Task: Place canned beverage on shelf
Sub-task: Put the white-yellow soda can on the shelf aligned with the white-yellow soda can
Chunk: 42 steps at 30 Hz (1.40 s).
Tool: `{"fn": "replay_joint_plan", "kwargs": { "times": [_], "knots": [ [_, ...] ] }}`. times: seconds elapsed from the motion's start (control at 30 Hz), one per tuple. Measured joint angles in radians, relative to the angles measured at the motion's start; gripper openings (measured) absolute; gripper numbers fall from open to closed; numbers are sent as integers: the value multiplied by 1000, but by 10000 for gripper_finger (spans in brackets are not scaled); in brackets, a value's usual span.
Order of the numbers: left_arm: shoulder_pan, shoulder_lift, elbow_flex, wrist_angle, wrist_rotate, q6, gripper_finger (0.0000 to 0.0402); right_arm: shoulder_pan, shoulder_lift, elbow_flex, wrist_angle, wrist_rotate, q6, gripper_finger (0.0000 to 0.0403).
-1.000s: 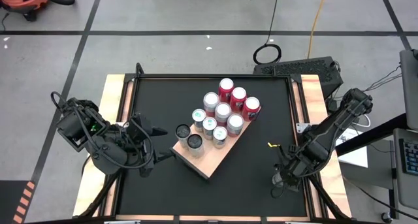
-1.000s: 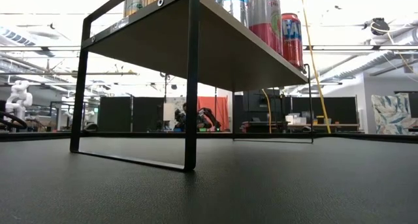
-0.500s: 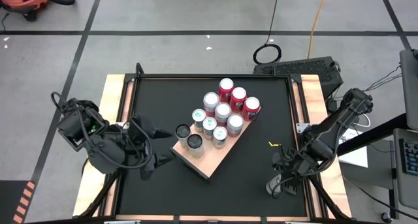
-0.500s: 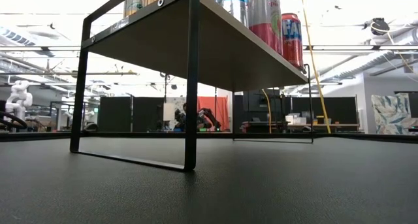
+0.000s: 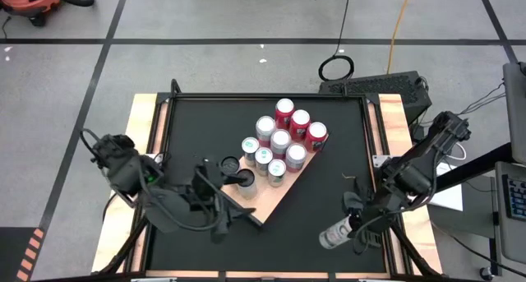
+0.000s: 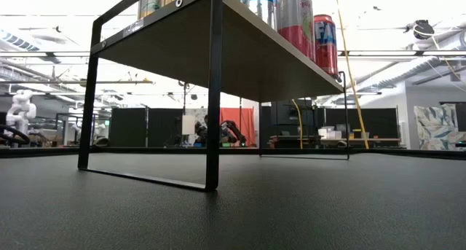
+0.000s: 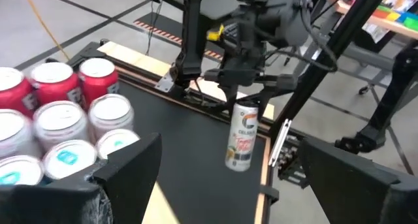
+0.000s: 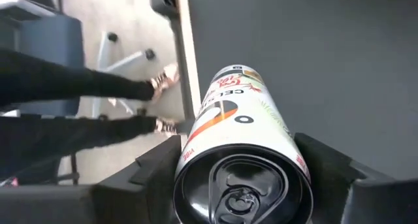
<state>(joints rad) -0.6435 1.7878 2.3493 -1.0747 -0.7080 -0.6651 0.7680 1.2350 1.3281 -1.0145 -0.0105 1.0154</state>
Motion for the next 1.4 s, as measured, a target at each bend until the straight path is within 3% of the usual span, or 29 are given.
{"fn": "replay_joint_plan", "kwargs": {
  "times": [0.3, 0.67, 1.07, 1.4],
  "knots": [
    [36, 76, 0, 212, 3, 71, 363, -33, 0, 150, 0, 121, -288, 229],
    [69, 167, 0, 384, -37, 314, 363, -70, 0, 261, 3, 142, -558, 230],
    [109, 249, 0, 497, 4, 308, 363, -130, 0, 354, 8, 171, -675, 230],
    [109, 254, 0, 488, 1, 305, 363, -202, 0, 410, 20, 172, -724, 231]
  ]
}}
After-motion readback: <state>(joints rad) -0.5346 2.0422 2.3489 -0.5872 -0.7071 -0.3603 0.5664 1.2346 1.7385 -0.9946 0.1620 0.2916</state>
